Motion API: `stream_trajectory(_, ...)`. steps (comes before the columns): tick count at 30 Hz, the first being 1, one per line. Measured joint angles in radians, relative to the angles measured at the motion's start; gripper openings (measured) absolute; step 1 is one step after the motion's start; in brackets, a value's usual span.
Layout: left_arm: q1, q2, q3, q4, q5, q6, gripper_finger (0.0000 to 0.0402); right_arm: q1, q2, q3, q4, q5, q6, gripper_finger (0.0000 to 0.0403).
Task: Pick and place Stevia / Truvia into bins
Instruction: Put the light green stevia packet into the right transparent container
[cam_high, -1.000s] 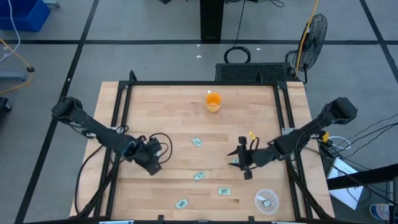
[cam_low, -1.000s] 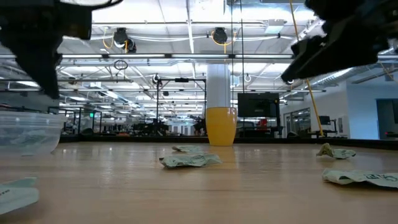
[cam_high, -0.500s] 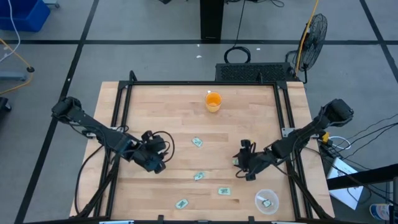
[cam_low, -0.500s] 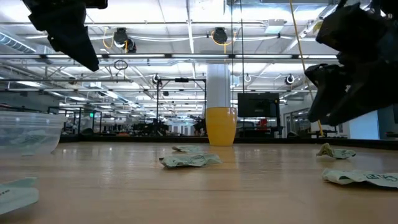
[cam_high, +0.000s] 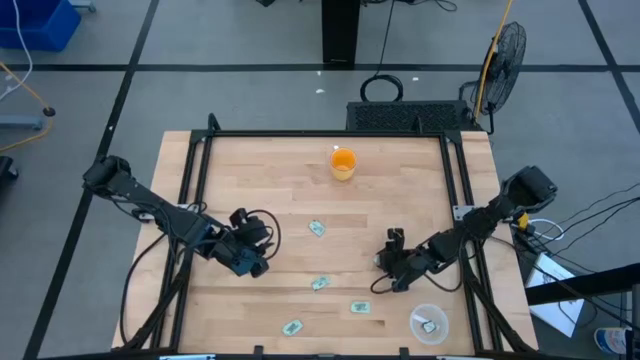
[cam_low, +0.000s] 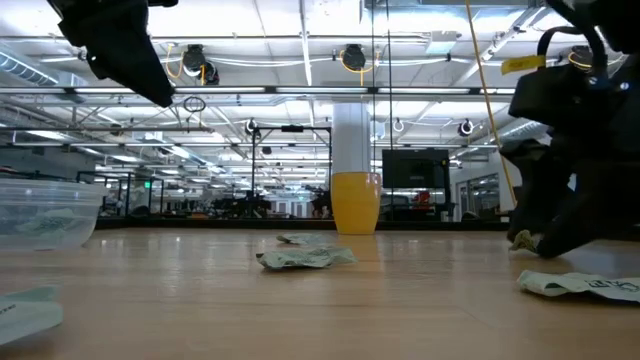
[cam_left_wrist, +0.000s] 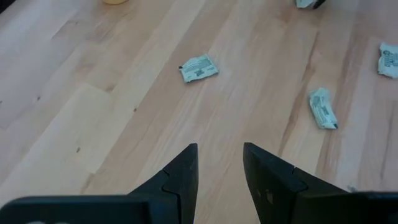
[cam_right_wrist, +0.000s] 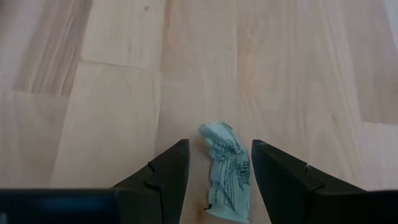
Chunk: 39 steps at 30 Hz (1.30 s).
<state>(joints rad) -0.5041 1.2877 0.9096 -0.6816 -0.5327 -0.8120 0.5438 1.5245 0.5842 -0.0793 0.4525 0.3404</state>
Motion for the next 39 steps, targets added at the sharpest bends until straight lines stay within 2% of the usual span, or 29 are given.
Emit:
stream_trajectory(5,0.0,0.0,0.0,0.0,0.002,-0.005,0.0134,-0.014,0.003,0.001,-0.049,-0.037,0.118,0.0153)
stream_trajectory(12,0.0,0.0,0.0,0.003,0.008,-0.001,0.0134,-0.007,0.006,0.0,-0.146,-0.106,0.276,0.009)
stream_trajectory(21,0.0,0.0,0.0,0.004,0.008,0.0,0.0134,-0.005,-0.041,-0.005,-0.008,-0.119,0.144,0.0026)
stream_trajectory(24,0.0,0.0,0.0,0.005,0.008,0.001,0.0134,-0.005,-0.114,-0.01,0.008,-0.116,0.099,0.0015)
stream_trajectory(27,0.0,0.0,0.0,0.005,0.008,0.001,0.0134,-0.005,-0.185,-0.004,0.037,-0.061,0.089,0.001)
stream_trajectory(30,0.0,0.0,0.0,0.005,0.008,0.001,0.0134,-0.002,-0.239,0.008,0.049,-0.068,0.058,0.001)
stream_trajectory(35,0.0,0.001,0.0,0.005,0.009,0.0,0.0134,0.073,-0.294,0.118,-0.063,-0.169,0.116,0.001)
stream_trajectory(39,0.0,0.001,0.0,0.006,0.004,0.023,0.0134,0.151,-0.273,0.223,-0.201,-0.333,0.345,0.0009)
